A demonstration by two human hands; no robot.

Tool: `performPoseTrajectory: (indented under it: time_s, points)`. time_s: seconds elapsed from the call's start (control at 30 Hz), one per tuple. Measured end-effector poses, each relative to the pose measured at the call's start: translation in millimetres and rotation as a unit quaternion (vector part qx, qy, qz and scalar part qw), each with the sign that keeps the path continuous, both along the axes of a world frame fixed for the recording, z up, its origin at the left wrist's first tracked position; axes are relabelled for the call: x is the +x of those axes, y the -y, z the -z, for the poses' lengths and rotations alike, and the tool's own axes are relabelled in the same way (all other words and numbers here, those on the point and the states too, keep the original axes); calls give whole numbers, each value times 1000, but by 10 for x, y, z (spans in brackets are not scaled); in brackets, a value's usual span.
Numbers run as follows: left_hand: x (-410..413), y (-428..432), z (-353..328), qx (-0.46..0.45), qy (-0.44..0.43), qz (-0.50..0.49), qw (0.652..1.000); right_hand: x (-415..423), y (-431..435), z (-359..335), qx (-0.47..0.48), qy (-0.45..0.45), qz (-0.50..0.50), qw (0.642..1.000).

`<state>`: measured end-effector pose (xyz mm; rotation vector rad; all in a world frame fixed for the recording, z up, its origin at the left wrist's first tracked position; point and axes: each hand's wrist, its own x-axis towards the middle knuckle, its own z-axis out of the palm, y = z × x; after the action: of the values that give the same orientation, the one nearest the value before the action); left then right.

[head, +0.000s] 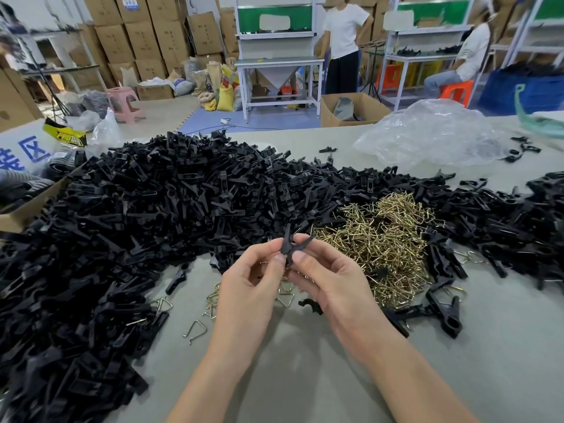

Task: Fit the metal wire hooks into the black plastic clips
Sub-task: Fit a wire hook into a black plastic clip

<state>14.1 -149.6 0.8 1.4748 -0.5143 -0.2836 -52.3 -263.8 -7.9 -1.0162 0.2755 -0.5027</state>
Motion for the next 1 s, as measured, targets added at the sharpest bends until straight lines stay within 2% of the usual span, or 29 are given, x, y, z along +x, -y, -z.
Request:
performPoseTrajectory:
  time_s: [0.2,0.3,0.43,0.53,0.6,0.67,0.73,0.77,0.9,1.0]
  points:
    - [-83,23,-5,51,128,2,990,18,36,41,-15,25,34,999]
    - [-80,31,1,36,110,-5,993,13,46,32,-23,29,27,999]
    - [-60,9,9,2,71,22,997,-26,3,-6,-99,9,-19,995]
    - [-53,-10,48,85,129,-14,988,-44,20,-47,-109,10,37,993]
    - [-22,-40,78,194,239,-29,951,-57,78,-64,-76,11,78,994]
    - [17,-66,111,299,364,-9,882,-72,142,-64,-43,11,106,993]
    - [44,-104,139,387,417,17,822,-79,185,-57,-41,10,124,991]
    - [72,-134,152,415,421,31,806,-80,198,-48,-51,5,130,990]
    - [133,-208,156,430,407,47,804,-84,211,-10,-134,-31,134,981]
    - [101,-142,145,463,413,29,783,-78,178,5,-217,-60,146,963]
